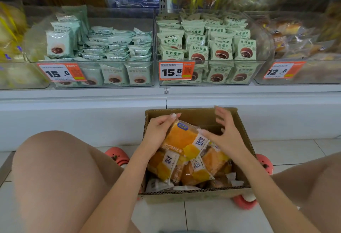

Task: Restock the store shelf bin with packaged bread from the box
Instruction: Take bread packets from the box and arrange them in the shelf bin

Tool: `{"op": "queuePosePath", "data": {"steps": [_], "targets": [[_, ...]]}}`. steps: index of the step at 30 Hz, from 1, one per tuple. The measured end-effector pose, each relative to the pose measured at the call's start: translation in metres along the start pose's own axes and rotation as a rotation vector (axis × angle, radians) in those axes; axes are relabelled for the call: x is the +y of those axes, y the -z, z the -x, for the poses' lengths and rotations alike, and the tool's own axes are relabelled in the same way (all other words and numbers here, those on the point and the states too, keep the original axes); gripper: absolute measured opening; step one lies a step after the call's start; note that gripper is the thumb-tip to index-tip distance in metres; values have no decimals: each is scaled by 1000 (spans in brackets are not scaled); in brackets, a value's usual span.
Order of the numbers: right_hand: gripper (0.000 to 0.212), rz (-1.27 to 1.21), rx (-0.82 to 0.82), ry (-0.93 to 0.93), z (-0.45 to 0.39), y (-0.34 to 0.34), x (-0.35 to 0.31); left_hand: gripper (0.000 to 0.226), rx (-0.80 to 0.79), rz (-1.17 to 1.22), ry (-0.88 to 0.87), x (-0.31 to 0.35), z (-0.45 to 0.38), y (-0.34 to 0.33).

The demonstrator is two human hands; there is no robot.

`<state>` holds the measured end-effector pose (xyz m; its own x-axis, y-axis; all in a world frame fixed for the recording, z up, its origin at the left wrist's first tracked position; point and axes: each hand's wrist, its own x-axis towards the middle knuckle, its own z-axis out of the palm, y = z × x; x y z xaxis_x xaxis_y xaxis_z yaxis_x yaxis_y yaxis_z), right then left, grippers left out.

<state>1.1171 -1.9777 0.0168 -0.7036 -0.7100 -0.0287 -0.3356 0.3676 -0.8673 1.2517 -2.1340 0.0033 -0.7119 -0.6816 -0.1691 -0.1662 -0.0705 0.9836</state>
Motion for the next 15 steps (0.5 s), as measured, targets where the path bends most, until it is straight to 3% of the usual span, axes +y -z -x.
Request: {"op": "queuePosePath", "data": {"steps": [3, 6, 9, 12, 15], "targets": [[66, 270, -274, 109, -27, 12, -28, 24, -5, -31, -105, 18, -1, -4], [45, 306, -448, 119, -45, 10, -46, 23, 56, 45, -206, 44, -2, -6], [27, 263, -382, 221, -55, 18, -66, 25, 145, 78, -292, 79, -5, -7], [29, 277, -315, 291, -61, 51, -102, 29, 239, 173, -390, 129, -16, 5], [25, 301, -149, 396, -69, 100, -151, 33, 501, -63, -672, 180, -32, 18]]}}
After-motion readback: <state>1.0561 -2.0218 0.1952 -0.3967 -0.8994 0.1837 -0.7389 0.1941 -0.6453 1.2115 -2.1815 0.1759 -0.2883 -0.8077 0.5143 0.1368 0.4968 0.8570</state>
